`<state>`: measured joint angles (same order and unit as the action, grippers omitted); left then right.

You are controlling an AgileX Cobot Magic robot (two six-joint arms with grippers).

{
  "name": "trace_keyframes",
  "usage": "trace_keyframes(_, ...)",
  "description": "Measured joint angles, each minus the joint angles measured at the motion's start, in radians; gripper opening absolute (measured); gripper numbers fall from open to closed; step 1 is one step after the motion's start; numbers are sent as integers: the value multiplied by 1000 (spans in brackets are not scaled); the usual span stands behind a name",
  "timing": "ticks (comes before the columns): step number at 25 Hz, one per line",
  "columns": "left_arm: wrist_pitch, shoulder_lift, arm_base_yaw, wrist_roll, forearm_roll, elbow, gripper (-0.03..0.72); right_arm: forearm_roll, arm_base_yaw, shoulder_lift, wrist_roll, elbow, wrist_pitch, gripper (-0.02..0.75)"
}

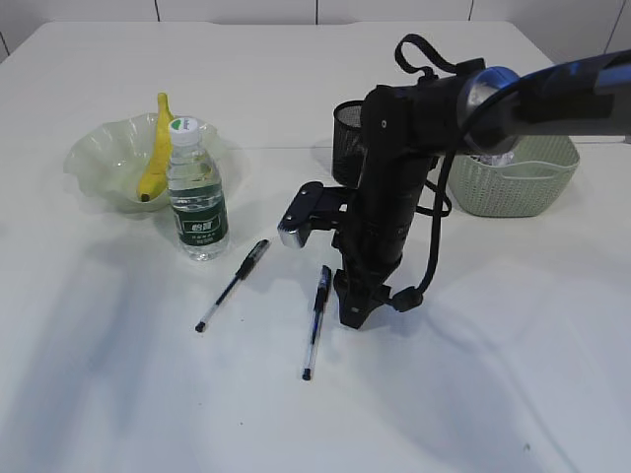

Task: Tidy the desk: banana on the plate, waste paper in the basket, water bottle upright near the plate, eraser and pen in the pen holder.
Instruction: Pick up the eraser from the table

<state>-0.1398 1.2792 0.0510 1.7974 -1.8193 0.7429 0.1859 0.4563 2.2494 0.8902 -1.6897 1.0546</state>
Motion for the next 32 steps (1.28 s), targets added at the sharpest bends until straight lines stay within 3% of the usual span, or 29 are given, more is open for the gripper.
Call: trace_keyframes(32,-3,0,0,0,0,0,496,0,0,16,-2,0,18,391)
